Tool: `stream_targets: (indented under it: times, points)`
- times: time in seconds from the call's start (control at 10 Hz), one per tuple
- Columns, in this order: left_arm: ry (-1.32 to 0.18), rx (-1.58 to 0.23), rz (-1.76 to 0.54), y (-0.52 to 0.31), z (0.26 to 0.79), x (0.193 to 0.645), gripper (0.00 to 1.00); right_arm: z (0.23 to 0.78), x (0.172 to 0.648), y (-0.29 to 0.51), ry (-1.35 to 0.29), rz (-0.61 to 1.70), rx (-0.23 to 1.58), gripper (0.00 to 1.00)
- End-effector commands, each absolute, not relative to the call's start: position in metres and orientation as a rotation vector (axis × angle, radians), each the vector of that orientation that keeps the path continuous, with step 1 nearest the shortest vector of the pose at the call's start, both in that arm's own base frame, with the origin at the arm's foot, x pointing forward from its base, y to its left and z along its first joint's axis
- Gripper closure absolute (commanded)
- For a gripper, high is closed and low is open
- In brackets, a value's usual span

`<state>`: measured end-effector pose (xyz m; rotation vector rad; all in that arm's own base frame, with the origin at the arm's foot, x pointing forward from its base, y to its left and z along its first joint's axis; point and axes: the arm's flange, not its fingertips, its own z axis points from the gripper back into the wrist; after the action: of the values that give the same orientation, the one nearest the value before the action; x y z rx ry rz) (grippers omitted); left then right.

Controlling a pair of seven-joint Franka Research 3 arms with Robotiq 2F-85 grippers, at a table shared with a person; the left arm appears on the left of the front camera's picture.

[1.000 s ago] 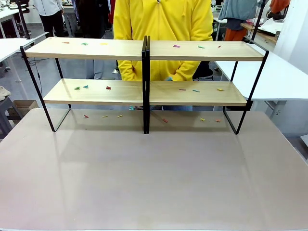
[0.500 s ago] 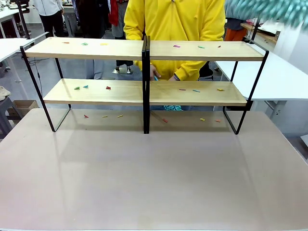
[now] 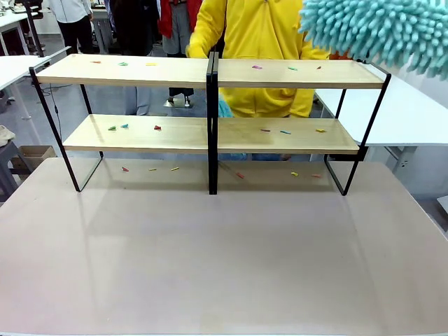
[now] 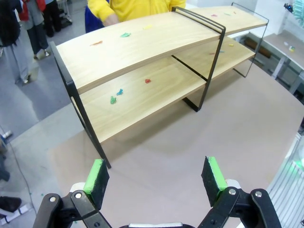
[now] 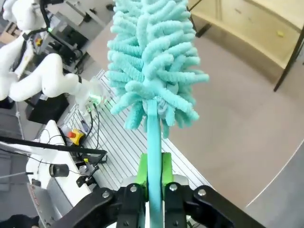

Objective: Clean the shelves.
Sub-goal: Clean a randomly selected level of the Shelf with the Duster.

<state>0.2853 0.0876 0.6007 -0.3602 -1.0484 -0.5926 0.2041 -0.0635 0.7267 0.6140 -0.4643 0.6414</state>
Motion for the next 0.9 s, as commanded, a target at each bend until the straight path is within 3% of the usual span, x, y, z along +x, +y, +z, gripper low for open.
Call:
stream_targets:
  times: [0.0, 0.6, 0.8]
  points:
    - [-1.053, -0.372, -0.602, 0.087, 0.6, 0.286, 0.0, 0.73, 0.239, -0.029, -0.453, 0.624, 0.586, 0.88]
    - [-1.053, -0.372, -0.602, 0.087, 0.6, 0.286, 0.0, 0.704, 0.358, 0.117, -0.536, 0.424, 0.382, 0.88]
    - [-1.053, -0.372, -0.602, 0.087, 0.6, 0.286, 0.0, 0.71, 0.343, 0.081, -0.429, 0.471, 0.531, 0.88]
